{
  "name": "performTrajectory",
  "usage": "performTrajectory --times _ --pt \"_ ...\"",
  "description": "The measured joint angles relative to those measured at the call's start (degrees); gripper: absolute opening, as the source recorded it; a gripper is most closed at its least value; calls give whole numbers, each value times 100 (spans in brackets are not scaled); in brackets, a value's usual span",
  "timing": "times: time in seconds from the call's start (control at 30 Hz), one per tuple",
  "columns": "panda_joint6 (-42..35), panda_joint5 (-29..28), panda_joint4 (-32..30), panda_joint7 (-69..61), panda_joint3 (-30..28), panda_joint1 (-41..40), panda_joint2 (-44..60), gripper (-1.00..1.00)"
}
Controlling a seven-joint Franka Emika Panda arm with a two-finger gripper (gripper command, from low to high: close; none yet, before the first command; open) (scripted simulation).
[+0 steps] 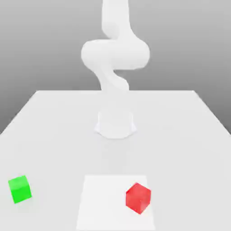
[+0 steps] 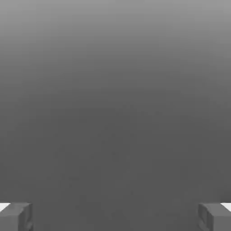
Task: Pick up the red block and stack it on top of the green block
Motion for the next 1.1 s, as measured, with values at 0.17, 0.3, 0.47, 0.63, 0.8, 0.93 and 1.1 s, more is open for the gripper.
performTrajectory --times 0.17,0.3,0.47,0.63,0.8,0.93,1.1 --pt "531 80 -417 934 367 -206 1065 0" --pt "943 78 -739 1705 657 -347 1891 0" --pt "1458 -32 -1143 2740 948 -452 2932 0" --pt "1972 -250 -1545 3860 1087 -421 3983 0" --pt "2626 -642 -1714 4715 895 -221 5031 0" --pt "3255 -1006 -1608 5014 548 47 5792 -100" --pt "3271 -1013 -1608 5021 549 47 5793 -100"
